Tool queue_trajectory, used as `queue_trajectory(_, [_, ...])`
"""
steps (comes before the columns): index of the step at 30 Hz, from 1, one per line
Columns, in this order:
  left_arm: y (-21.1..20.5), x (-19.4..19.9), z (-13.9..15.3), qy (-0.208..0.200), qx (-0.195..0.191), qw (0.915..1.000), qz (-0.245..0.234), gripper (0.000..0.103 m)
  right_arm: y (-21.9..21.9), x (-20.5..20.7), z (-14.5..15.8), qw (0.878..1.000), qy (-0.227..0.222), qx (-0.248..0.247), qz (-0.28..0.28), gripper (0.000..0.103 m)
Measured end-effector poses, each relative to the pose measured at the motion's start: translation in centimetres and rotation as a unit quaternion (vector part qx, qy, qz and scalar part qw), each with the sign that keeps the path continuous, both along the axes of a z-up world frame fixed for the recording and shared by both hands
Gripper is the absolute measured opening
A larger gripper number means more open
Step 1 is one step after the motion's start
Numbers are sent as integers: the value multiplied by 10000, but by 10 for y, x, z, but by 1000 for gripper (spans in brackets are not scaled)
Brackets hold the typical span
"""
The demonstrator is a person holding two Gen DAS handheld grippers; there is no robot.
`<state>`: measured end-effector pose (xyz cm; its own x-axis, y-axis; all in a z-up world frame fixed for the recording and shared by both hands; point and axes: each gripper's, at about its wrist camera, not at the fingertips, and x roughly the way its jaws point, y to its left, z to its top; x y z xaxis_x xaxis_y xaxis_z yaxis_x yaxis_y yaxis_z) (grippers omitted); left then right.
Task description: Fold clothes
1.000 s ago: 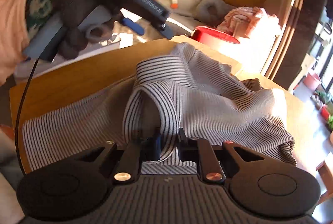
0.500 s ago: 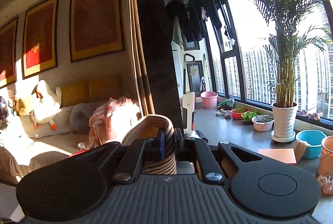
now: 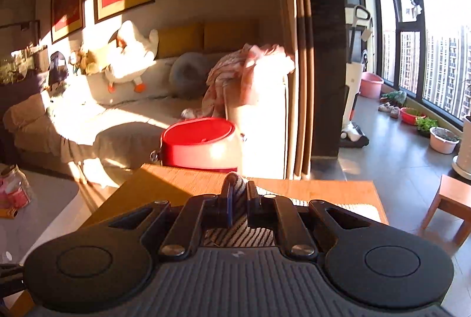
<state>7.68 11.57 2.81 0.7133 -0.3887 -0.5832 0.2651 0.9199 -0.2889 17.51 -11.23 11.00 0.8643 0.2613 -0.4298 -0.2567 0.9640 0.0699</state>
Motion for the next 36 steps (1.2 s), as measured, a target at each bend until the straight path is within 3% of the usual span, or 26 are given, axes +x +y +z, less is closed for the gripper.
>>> queue_trajectory(4, [-1,-1,-6,98,-29,9999,-3,96,20,0,-15,9994,106,169,288,18])
queue_trajectory(6, [-5,-1,-8,91,-12,9999,-47,96,20,-5,-12,9985,21,319,434,40])
queue_trajectory(8, [-9,-1,-10,83,5,9999,-92,96,9,-9,-3,9983,-151,373,413,48])
queue_trajectory(12, [-17,-1,-14,68,40,9998,-181,96,-20,-14,3,9986,-149,462,206,48])
queue_trajectory(13, [-19,-1,-15,64,48,9998,-204,92,-25,-16,0,9988,-74,455,178,48])
queue_trajectory(15, [-23,-1,-17,56,66,9997,-248,74,-31,-29,-10,9989,86,352,290,48])
queue_trajectory(16, [-25,-1,-18,52,74,9996,-271,57,-33,-38,-16,9989,145,269,361,48])
queue_trajectory(19, [-31,-1,-20,41,100,9994,-338,43,-36,-65,-36,9980,329,-13,540,48])
queue_trajectory(21, [-31,-2,-21,4,116,9995,-288,29,-35,-79,-45,9970,358,-271,638,53])
queue_trajectory(22, [-27,-1,-17,-52,85,9997,-229,14,-34,-83,-49,9966,298,-483,598,53])
queue_trajectory(23, [-23,-1,-13,-118,45,9998,-164,9,-33,-88,-52,9957,238,-692,559,54])
queue_trajectory(29, [18,3,33,-799,32,9952,562,9,-9,-89,-62,9853,53,-1453,894,60])
queue_trajectory(36, [59,8,67,-1137,-175,9869,1133,9,51,-60,-90,9708,279,-1874,1474,60])
